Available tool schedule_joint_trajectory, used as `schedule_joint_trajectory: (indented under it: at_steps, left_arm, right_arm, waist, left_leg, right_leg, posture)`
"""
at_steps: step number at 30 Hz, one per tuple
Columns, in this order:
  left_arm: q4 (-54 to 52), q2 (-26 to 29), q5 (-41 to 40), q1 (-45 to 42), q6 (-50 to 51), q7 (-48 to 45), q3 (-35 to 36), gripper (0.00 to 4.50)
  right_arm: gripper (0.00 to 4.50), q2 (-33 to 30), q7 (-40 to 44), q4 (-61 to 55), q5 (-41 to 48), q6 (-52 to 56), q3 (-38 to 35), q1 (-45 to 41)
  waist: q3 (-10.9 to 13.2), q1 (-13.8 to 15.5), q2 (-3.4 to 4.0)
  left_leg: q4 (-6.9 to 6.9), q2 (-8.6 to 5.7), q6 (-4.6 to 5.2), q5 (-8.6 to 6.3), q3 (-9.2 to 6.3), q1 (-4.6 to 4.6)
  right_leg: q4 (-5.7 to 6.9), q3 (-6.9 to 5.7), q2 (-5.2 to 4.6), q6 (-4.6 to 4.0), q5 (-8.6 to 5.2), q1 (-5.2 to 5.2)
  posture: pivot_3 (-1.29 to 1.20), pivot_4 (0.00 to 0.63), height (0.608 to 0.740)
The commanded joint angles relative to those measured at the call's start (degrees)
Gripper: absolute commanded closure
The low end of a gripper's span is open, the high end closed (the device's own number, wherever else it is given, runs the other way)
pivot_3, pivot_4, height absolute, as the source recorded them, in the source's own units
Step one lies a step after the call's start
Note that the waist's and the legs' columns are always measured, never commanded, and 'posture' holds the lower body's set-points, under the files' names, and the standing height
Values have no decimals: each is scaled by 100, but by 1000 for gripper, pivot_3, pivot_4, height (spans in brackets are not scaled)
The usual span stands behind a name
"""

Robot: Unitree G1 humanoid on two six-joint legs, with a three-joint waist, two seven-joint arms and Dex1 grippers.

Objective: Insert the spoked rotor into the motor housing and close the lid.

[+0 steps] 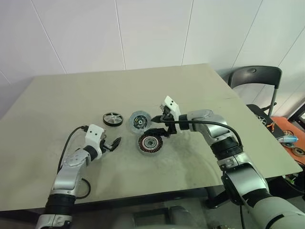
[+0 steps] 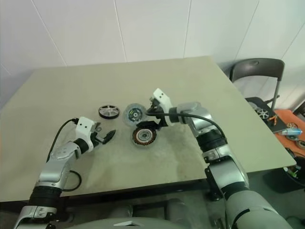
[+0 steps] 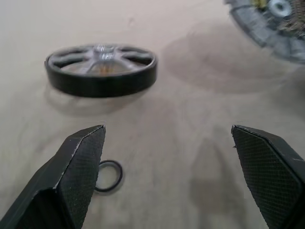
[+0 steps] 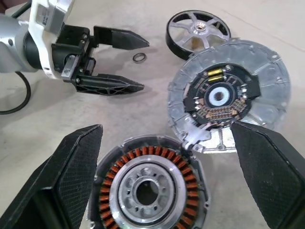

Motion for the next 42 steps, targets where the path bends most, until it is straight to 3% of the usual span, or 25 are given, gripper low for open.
schedule_joint_trajectory:
  at_steps: [1, 12, 25, 29, 34, 42]
  left_arm:
    - [189, -118, 8, -410, 302, 362, 175, 0]
    - [232, -384, 19, -716, 1345, 627, -27, 0]
    - [-1028, -406, -163, 84, 1887, 649, 123, 0]
    - [-1211, -450, -160, 381, 1834, 795, 238, 0]
    - [-811, -616, -84, 85, 1536, 1298, 568, 0]
    - [-779, -759, -127, 139, 1566, 1354, 487, 0]
  right_arm:
    - [20, -86, 85, -136, 136, -254, -235, -190]
    - [20, -48, -59, -9, 127, -380, -355, -184]
    - [20, -94, -164, 233, -1, -417, -264, -141]
    - [20, -76, -166, 305, -5, -439, -243, -123]
    - [20, -48, -164, 389, -42, -468, -196, -160]
    - [20, -53, -156, 398, -68, -480, -180, -133]
  waist:
    - [0, 30, 0]
    - [-1, 111, 1]
    - [-2, 107, 2]
    - [-2, 111, 2]
    - [-1, 109, 2]
    - [-2, 118, 2]
  left_leg:
    - [3, 0, 0, 0, -4, -10]
    - [9, -1, 0, 0, -4, -12]
    - [9, -1, 0, 0, -1, -4]
    - [5, -1, 0, 0, 1, -5]
    - [9, 0, 0, 0, 1, 8]
    - [9, -1, 0, 0, 3, 15]
  right_leg:
    - [2, -2, 0, -15, 10, -9]
    - [8, -5, 2, -16, 11, -12]
    - [7, -2, 2, -16, 10, -4]
    - [6, 0, 1, -16, 10, -6]
    - [7, -1, 4, -7, 4, 5]
    - [5, 0, 3, 2, -1, 15]
  posture:
    - [0, 0, 740]
    - [0, 0, 740]
    - [0, 0, 740]
    - [0, 0, 740]
    - [0, 0, 740]
    - [0, 0, 740]
